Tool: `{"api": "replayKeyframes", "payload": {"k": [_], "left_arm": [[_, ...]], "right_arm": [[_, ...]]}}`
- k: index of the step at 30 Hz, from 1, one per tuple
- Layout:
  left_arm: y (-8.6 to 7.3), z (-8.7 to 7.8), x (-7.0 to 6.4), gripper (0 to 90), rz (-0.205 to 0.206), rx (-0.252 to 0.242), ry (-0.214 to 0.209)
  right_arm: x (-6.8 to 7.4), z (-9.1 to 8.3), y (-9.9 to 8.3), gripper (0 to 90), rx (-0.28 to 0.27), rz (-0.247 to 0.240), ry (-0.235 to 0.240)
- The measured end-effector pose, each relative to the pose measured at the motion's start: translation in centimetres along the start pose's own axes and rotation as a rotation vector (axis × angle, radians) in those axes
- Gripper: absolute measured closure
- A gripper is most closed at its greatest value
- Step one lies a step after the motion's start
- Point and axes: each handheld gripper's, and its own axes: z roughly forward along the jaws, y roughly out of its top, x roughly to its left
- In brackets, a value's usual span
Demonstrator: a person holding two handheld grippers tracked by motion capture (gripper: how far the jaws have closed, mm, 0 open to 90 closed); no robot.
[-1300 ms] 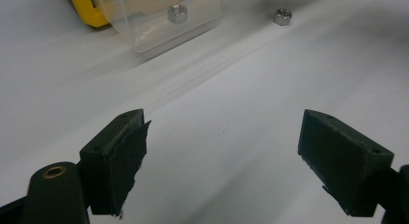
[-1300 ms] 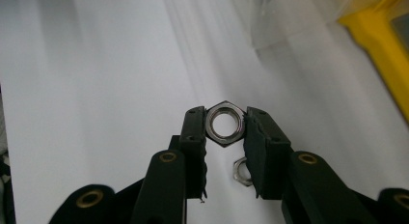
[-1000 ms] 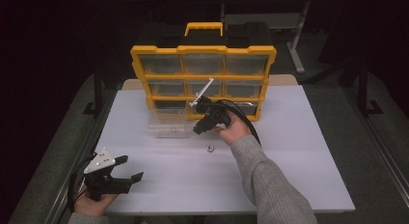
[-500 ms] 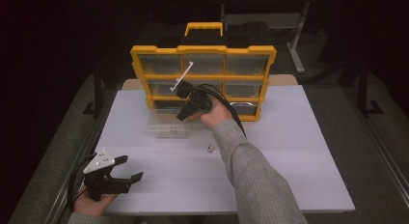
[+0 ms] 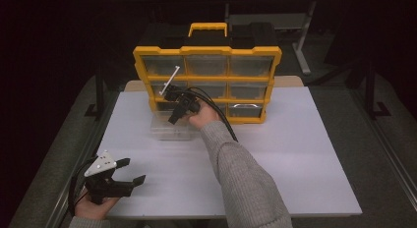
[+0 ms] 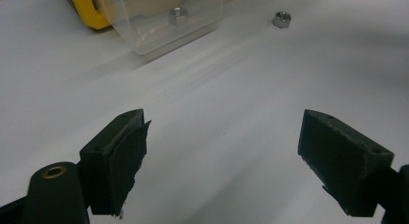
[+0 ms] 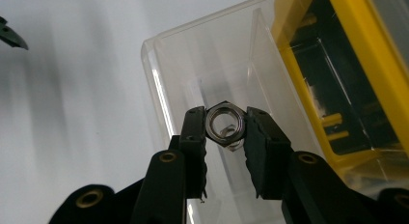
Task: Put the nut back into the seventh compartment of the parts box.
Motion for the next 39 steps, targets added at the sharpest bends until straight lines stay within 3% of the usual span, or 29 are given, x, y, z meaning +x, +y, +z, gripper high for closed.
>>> {"api": "replayKeyframes", "payload": {"k": [6, 12, 20, 24, 27, 39], "left_arm": [[0.0, 0.0, 0.0, 17.1, -0.001, -0.001, -0.001], [0.0, 0.0, 0.0, 17.1, 0.001, 0.001, -0.001], [0.0, 0.0, 0.0, 17.1, 0.005, 0.006, -0.001], [0.0, 0.1, 0.0, 17.1, 0.010, 0.011, -0.001], [0.0, 0.1, -0.1, 17.1, 0.023, 0.020, -0.002], [0.0, 0.4, -0.3, 17.1, 0.010, 0.011, -0.006]], "right_arm": [[-0.3, 1.3, 0.2, 68.0, 0.018, 0.006, -0.006], [-0.4, 1.4, 0.2, 64.6, 0.010, 0.011, -0.011], [-0.1, -0.6, -0.5, 62.6, -0.004, -0.006, -0.020], [0.2, -2.2, -1.3, 61.9, -0.009, 0.011, -0.032], [0.2, -3.1, -2.2, 61.1, -0.030, 0.008, -0.031], [0.2, -6.3, -6.7, 56.2, -0.084, 0.037, -0.053]]}}
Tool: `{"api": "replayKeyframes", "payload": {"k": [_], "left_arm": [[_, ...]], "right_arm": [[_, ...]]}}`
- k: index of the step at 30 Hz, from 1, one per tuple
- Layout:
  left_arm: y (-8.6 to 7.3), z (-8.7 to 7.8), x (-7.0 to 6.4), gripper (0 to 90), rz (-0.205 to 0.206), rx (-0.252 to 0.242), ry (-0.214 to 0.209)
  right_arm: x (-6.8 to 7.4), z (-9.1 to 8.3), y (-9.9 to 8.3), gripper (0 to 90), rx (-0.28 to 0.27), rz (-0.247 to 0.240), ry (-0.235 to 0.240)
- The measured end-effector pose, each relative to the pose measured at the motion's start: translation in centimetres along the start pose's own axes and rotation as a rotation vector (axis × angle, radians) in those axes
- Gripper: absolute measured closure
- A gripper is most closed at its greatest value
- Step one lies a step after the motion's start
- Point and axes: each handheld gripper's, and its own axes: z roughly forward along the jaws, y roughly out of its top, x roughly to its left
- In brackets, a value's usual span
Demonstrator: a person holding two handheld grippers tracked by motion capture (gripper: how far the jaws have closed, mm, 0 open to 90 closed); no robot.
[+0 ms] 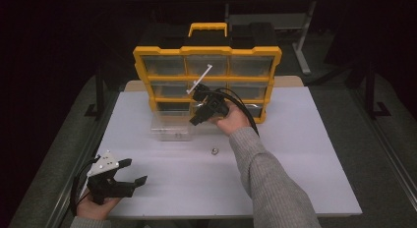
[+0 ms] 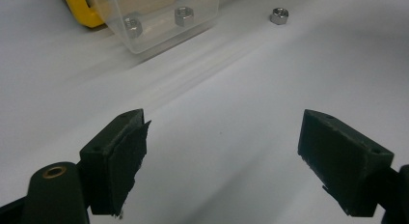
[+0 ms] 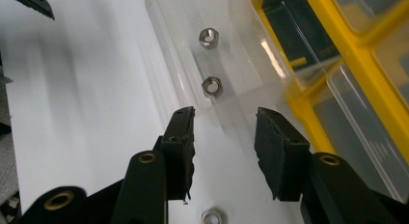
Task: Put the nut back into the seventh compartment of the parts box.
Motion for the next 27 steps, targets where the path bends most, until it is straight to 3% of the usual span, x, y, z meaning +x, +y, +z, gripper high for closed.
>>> {"api": "replayKeyframes", "payload": {"k": [4, 5, 8, 14, 27], "left_arm": [[0.0, 0.0, 0.0, 17.1, 0.003, 0.003, 0.000], [0.0, 0.0, 0.0, 17.0, 0.006, 0.005, 0.001], [0.0, 0.1, 0.0, 17.1, 0.006, 0.003, 0.001], [0.0, 0.1, 0.0, 17.1, 0.003, 0.006, -0.002], [0.0, 0.3, 0.0, 17.0, -0.009, 0.006, -0.004]], "right_arm": [[-0.3, -0.5, -1.1, 55.1, -0.011, 0.013, 0.001], [-0.4, -0.8, -1.8, 54.3, 0.001, 0.051, -0.004], [-0.7, -1.1, -2.6, 53.8, -0.020, 0.026, -0.012], [-0.9, -1.7, -4.9, 52.5, -0.019, 0.058, -0.024], [-1.1, -0.7, -8.2, 49.2, -0.004, 0.101, -0.036]]}}
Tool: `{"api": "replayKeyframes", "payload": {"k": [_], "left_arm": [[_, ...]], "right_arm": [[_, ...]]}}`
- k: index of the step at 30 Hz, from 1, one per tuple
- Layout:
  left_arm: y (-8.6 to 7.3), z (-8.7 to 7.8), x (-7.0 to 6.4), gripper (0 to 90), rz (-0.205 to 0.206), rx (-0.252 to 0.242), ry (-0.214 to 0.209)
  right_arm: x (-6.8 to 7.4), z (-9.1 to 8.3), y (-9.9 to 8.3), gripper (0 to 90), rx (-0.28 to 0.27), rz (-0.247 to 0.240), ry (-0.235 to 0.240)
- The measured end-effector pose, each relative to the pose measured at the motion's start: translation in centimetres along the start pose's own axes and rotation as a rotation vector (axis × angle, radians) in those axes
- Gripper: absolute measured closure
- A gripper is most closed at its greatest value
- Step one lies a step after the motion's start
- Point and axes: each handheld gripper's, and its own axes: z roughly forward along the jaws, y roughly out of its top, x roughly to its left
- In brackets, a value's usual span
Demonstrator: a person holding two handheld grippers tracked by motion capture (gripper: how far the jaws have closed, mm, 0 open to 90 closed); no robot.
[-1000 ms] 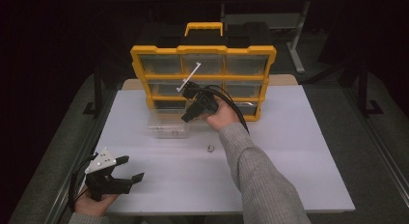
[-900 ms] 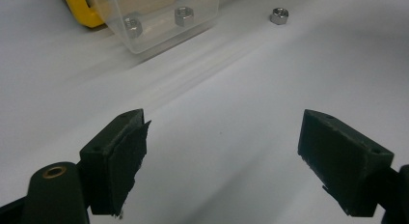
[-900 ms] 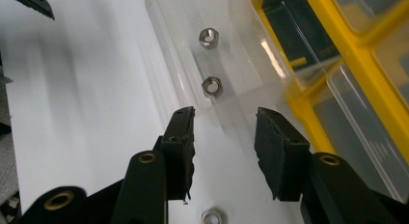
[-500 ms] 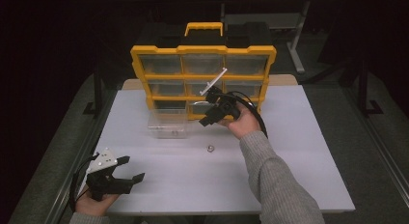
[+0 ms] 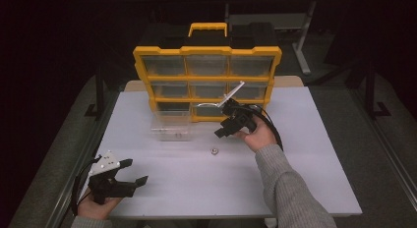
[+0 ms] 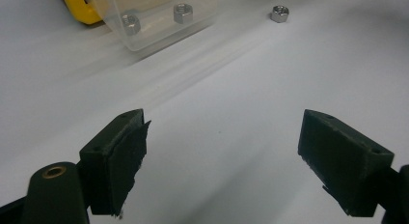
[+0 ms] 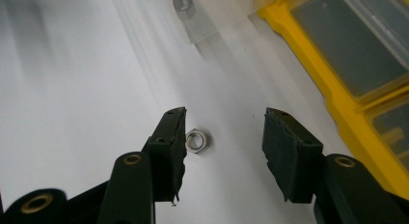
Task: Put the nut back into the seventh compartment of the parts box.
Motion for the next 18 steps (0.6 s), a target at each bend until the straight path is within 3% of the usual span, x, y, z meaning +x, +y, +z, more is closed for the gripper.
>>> {"api": "replayKeyframes", "payload": {"k": [9, 11, 18], "left_arm": [[0.0, 0.0, 0.0, 17.0, 0.007, 0.007, 0.003], [0.1, -0.1, 0.1, 17.0, 0.021, 0.015, 0.003], [0.0, 0.0, 0.1, 17.0, 0.014, 0.011, 0.003]], "right_arm": [[0.2, 1.1, -1.4, 46.8, 0.011, 0.025, 0.010], [0.3, 1.5, -1.7, 46.5, 0.018, 0.025, 0.010], [0.5, 2.8, -2.4, 46.1, 0.038, 0.018, 0.013]]}}
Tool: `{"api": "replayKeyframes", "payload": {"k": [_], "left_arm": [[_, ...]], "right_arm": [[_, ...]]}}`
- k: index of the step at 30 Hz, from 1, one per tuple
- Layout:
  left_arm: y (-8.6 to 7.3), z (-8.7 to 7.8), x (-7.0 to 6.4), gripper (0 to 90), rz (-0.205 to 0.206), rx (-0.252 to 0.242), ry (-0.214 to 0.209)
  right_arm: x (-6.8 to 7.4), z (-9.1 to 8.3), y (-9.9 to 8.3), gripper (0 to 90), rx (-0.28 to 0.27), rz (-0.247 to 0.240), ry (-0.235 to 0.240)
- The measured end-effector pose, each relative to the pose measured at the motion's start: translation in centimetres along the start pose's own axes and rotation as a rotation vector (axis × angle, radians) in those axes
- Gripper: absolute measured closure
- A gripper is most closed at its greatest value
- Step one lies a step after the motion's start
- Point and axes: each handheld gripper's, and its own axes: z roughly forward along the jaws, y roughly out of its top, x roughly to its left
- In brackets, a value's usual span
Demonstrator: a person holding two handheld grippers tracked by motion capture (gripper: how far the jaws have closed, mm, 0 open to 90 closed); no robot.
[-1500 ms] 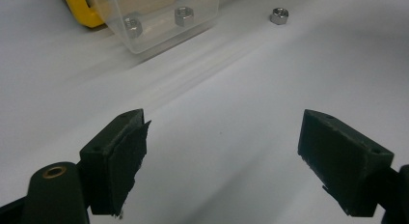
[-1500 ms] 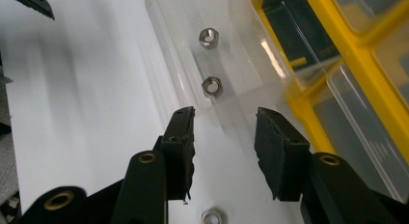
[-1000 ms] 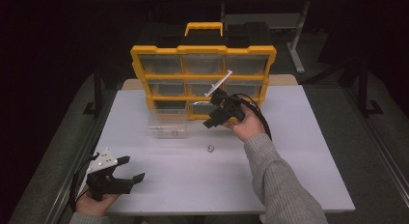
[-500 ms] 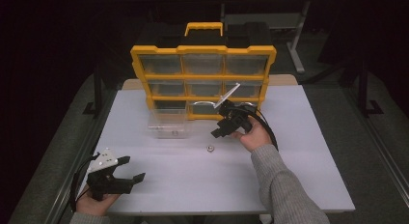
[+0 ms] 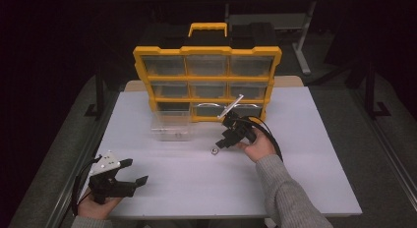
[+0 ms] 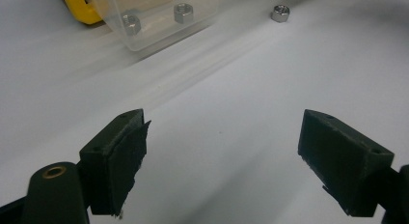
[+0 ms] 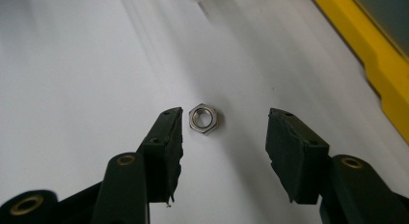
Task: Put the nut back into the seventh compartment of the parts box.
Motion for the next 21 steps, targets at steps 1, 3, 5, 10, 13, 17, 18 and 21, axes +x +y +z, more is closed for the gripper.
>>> {"api": "replayKeyframes", "payload": {"k": [1, 3, 5, 10, 13, 17, 18, 21], "left_arm": [[0.0, 0.0, 0.0, 17.0, 0.000, 0.000, 0.000], [0.0, 0.0, 0.0, 17.0, 0.006, 0.001, 0.000], [0.0, 0.0, 0.0, 17.0, 0.008, 0.002, 0.000], [0.0, 0.0, 0.0, 17.0, 0.007, 0.002, 0.002], [0.0, 0.0, 0.0, 17.0, 0.001, 0.000, 0.001], [0.0, -0.1, 0.0, 17.0, 0.006, 0.004, -0.001], [0.1, -0.1, -0.1, 17.0, 0.003, 0.003, -0.001], [0.1, -0.1, -0.2, 17.0, 0.000, -0.003, -0.002]], "right_arm": [[0.0, 0.2, -0.1, 46.1, 0.005, -0.003, -0.002], [0.1, 0.7, -0.2, 46.1, 0.009, -0.015, -0.006], [0.1, 0.9, -0.2, 46.2, 0.011, -0.018, -0.005], [0.5, 2.3, -0.1, 47.3, 0.041, -0.037, 0.010], [0.7, 3.0, -0.1, 48.0, 0.052, -0.047, 0.014], [0.8, 3.7, -0.1, 49.2, 0.072, -0.057, 0.018], [0.9, 4.0, -0.1, 49.2, 0.085, -0.062, 0.014], [1.1, 4.4, 0.0, 51.4, 0.094, -0.074, 0.010]]}}
